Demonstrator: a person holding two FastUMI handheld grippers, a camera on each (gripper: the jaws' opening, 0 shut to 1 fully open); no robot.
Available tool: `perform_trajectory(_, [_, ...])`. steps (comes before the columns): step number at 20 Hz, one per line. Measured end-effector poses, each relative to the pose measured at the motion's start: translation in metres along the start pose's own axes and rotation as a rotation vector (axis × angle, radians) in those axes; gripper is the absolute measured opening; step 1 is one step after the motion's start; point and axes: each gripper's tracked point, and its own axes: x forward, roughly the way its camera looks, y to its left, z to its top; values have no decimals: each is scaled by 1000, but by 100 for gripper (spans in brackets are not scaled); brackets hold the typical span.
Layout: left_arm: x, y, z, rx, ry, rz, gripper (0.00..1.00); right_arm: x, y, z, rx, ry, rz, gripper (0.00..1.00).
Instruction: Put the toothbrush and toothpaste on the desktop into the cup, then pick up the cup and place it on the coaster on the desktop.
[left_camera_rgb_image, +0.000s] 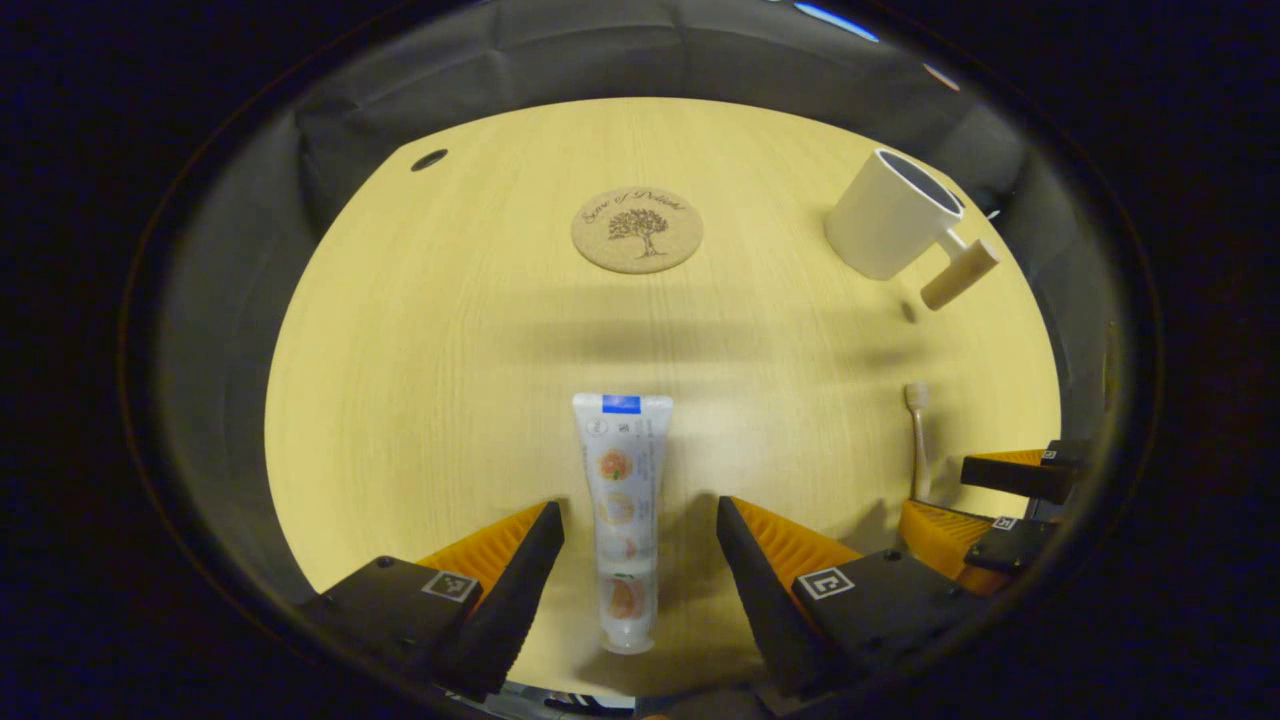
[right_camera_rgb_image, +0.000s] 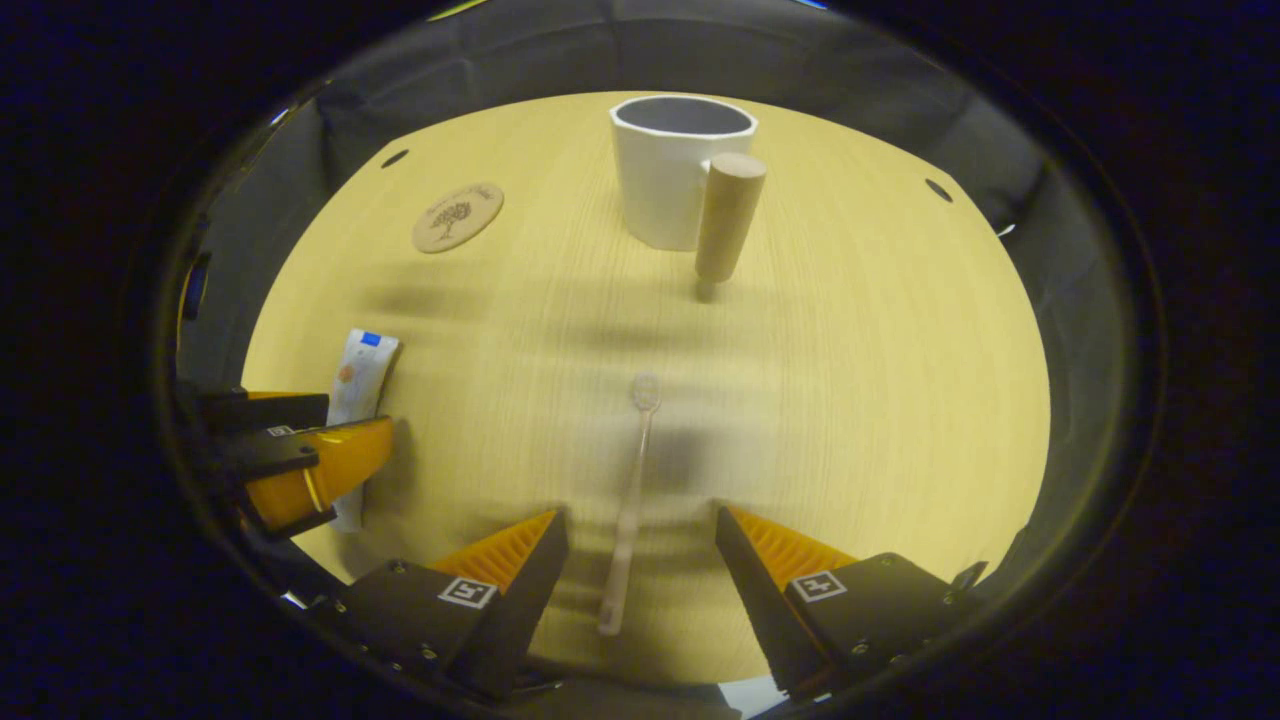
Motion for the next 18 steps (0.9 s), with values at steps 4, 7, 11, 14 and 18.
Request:
perform_trajectory(4, [5,-8,-8,-11,21,-16,100,3,3,-7,-9,35,-1,75])
perform_trajectory(7, [6,-7,-15,-9,31,-17,98,5,2,-12,-20,50,-18,74])
perform_trajectory(11, [8,-2,-20,-6,40,-7,85,9,1,-17,-30,68,-27,67])
perform_trajectory(14, [8,1,-20,-1,36,8,75,6,4,-18,-29,69,-17,44])
perform_trajectory(18, [4,2,-20,9,36,9,58,6,6,-17,-38,58,-7,31])
